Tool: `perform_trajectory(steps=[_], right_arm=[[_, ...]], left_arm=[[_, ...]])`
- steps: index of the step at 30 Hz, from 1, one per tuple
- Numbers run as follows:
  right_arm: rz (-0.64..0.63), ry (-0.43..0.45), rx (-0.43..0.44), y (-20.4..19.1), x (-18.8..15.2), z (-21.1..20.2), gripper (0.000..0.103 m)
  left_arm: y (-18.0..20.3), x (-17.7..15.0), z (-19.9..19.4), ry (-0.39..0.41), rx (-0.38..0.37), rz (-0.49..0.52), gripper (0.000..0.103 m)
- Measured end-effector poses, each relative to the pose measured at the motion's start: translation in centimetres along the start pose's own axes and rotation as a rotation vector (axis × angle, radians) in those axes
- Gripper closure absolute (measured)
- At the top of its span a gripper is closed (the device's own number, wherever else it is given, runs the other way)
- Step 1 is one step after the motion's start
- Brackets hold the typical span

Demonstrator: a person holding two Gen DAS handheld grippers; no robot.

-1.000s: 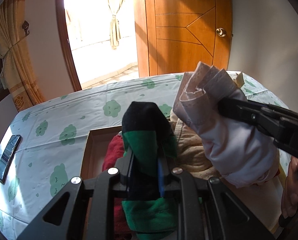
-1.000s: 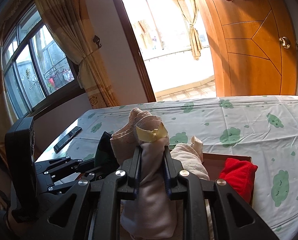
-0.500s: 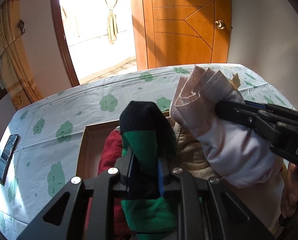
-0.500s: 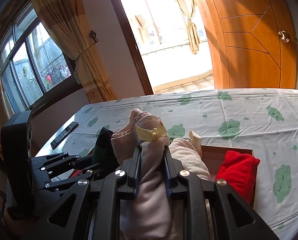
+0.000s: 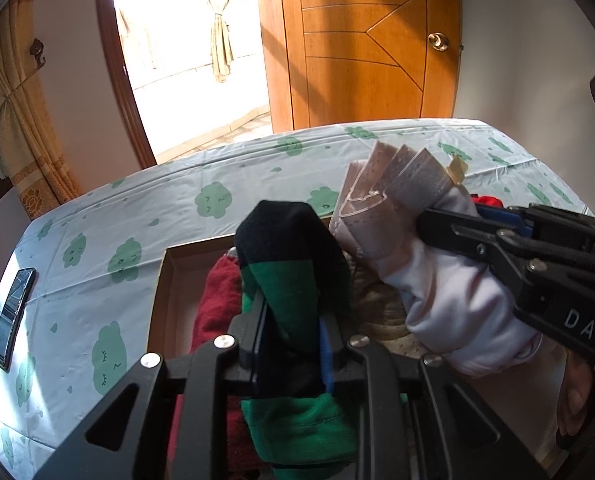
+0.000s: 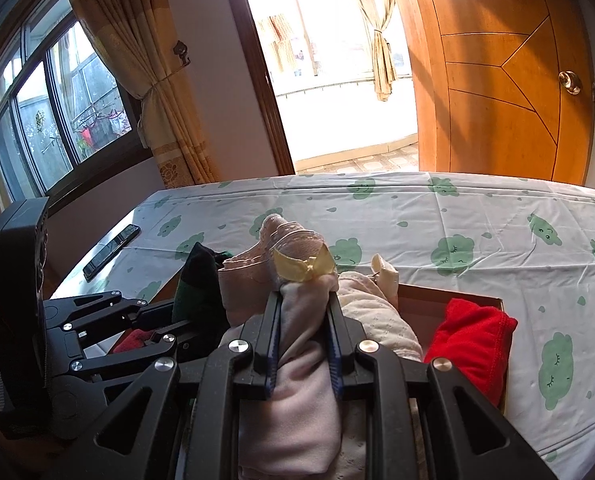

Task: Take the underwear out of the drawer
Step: 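Lower both held garments down into the tray beside the other socks, then open the left tool on the sock while the right tool releases the underwear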

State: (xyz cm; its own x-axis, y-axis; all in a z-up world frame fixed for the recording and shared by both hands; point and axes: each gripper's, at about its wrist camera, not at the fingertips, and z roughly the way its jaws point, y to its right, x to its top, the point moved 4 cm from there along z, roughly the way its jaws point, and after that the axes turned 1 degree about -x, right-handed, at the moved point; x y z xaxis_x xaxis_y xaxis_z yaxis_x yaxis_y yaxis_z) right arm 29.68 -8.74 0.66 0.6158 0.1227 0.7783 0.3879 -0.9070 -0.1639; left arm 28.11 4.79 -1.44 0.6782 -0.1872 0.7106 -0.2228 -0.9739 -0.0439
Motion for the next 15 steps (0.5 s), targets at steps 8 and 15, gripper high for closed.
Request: perform_trajectory(steps=[8, 15], right_arm=[[-0.002, 0.003, -0.004, -0.12, 0.0, -0.19, 0.08], [-0.002, -0.002, -0.019, -0.06, -0.01, -0.15, 0.071]], left_arm=[[0.07, -0.06, -0.01, 0.0, 0.007, 0.001, 0.079], [-0.18, 0.0, -0.09, 0.001, 0.02, -0.008, 0.064]])
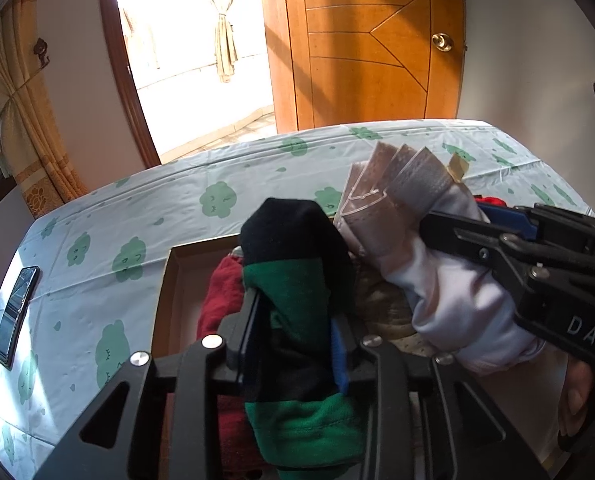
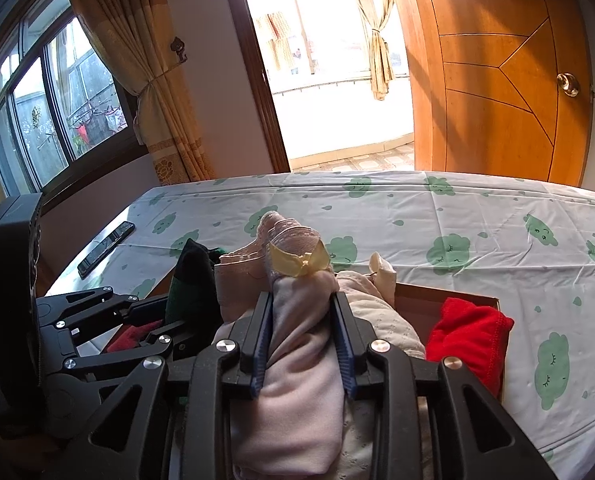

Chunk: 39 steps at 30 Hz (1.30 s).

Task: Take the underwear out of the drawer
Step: 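Open the left tool on the sock while the right tool releases the underwear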

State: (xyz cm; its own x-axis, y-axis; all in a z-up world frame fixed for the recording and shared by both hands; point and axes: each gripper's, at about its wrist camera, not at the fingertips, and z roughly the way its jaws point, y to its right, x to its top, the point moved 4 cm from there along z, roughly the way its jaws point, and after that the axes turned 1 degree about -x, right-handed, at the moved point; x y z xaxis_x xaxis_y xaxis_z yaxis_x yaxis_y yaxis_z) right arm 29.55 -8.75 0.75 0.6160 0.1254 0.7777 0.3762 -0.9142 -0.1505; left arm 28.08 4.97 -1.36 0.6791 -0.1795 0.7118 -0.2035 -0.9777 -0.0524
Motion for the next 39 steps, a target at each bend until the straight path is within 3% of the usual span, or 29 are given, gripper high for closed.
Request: perform_trajectory(steps=[8, 22, 26, 32, 39], right_arm=[[-0.011, -0.002, -0.001, -0.1, -0.1, 0.0, 0.061], [-0.024, 0.014, -0.022, -0.2, -0.2, -0.2, 0.052], [-0.03, 0.018, -0.027, -0.4, -0.2, -0.2, 0.051], [-0.034, 0.038, -0.044, -0.4, -0.1, -0.7, 0.042], [-0.028, 0.063, -0.073, -0.2, 0.0, -1.2, 0.039]], left_arm=[[-0.4, 0.0, -0.1, 0.005, 0.018, -0.02, 0.047], [-0.1, 0.0, -0.6, 0.025, 0.061, 0.0, 0.03], [-0.3, 0.1, -1.0, 0.046, 0.071, -0.013, 0.019], [-0.4, 0.2, -1.6, 0.084, 0.088, -0.016, 0.016], [-0.4, 0.3, -2.3, 0.122, 0.111, -0.013, 0.011]])
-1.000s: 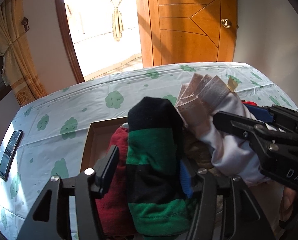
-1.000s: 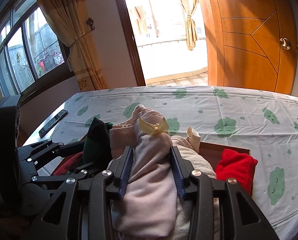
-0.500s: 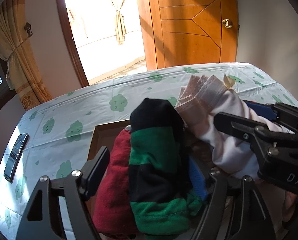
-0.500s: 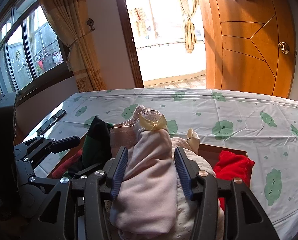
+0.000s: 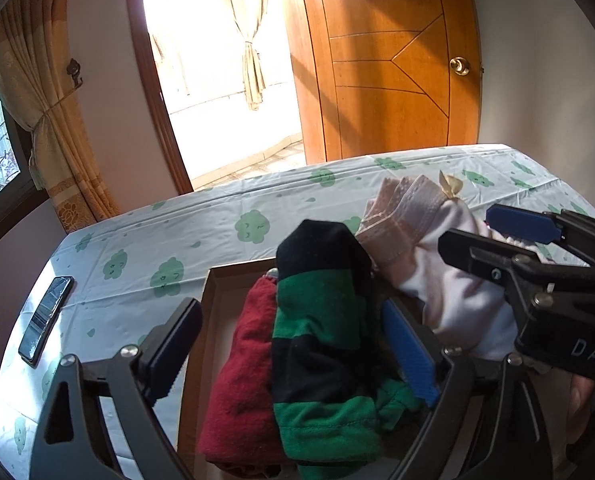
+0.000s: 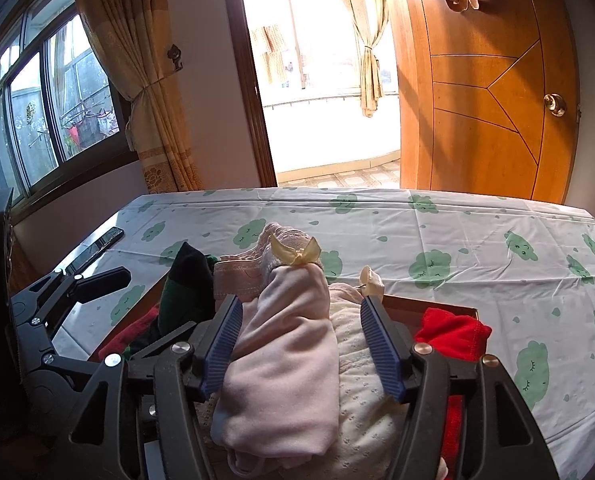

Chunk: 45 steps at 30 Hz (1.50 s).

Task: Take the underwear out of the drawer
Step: 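Open the left tool on the sock while the right tool releases the underwear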

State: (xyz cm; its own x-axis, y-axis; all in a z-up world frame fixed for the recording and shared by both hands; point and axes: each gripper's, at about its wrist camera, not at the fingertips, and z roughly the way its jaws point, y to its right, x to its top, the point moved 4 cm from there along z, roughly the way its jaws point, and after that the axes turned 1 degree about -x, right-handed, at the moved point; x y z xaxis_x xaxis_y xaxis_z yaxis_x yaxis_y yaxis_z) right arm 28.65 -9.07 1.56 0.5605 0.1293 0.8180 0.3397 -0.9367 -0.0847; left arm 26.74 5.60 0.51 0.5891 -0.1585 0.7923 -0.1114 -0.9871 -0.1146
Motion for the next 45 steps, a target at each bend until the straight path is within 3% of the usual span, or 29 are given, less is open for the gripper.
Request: perform_trajectory(steps=[4, 11, 18, 30, 45], right_arm=[[0.007, 0.038, -0.009, 0.2, 0.2, -0.8, 0.033], [-0.012, 0.092, -0.018, -0.2, 0.5, -1.9, 0.032], [-0.041, 0.157, 0.011, -0.5, 0.5, -4.2, 0.028], [-0.05, 0.182, 0.078, -1.0, -1.8, -9.4, 0.026], [-0.074, 0.208, 0.111, -1.7, -5.3, -13.7, 0.023]], left_arm=[[-0.4, 0.1, -0.5, 0.034, 0.012, -0.014, 0.009], [-1.1, 0.2, -1.9, 0.093, 0.021, -0.05, 0.008], [-0.2, -1.2, -3.5, 0.085, -0.032, -0.064, 0.006], [2.4, -3.9, -8.9, 0.122, -0.144, -0.073, 0.004], [4.7, -6.7, -13.1, 0.151, -0.198, -0.064, 0.003]])
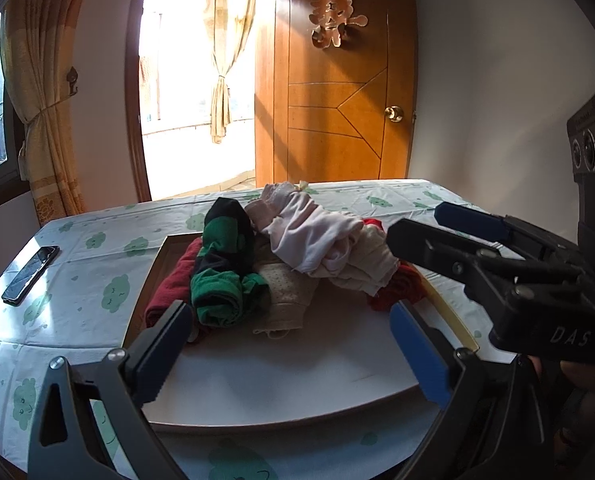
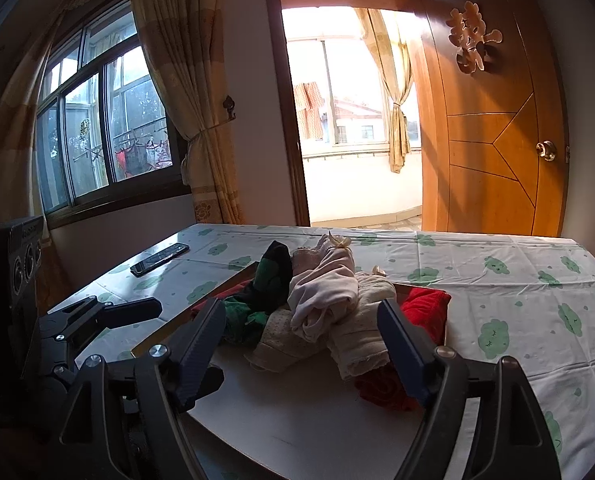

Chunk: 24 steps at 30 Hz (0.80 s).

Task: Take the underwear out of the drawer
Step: 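Open the left tool on the sock while the right tool releases the underwear, then move both open tools back down into the drawer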

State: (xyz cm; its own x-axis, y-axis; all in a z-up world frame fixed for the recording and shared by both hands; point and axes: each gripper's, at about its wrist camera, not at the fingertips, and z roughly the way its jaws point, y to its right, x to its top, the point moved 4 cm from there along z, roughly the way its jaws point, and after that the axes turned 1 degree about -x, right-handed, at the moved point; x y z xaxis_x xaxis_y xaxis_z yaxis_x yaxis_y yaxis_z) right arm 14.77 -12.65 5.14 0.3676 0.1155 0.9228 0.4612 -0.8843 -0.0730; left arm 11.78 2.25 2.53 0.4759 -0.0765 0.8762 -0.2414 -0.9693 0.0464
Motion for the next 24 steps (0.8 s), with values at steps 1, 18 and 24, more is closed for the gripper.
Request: perform_trajectory(steps=[1, 18, 24], right_arm=[[-0.001, 0.001, 0.0, 0.0, -0.1, -0.2, 0.023], [0.037, -0.03, -0.004, 0.6, -3.7, -4.0, 0.023], [0.048, -0.038, -0.007, 0.6, -5.3, -5.5, 0.022]], left_arm=[[0.1, -0.1, -0.2, 0.001, -0.001, 0.0, 0.003], [0.9, -2.8, -2.5, 0.021, -0.006, -0.022, 0.003], [0.9, -4.5, -3.1, 0.004, -0.012, -0.042, 0.003]])
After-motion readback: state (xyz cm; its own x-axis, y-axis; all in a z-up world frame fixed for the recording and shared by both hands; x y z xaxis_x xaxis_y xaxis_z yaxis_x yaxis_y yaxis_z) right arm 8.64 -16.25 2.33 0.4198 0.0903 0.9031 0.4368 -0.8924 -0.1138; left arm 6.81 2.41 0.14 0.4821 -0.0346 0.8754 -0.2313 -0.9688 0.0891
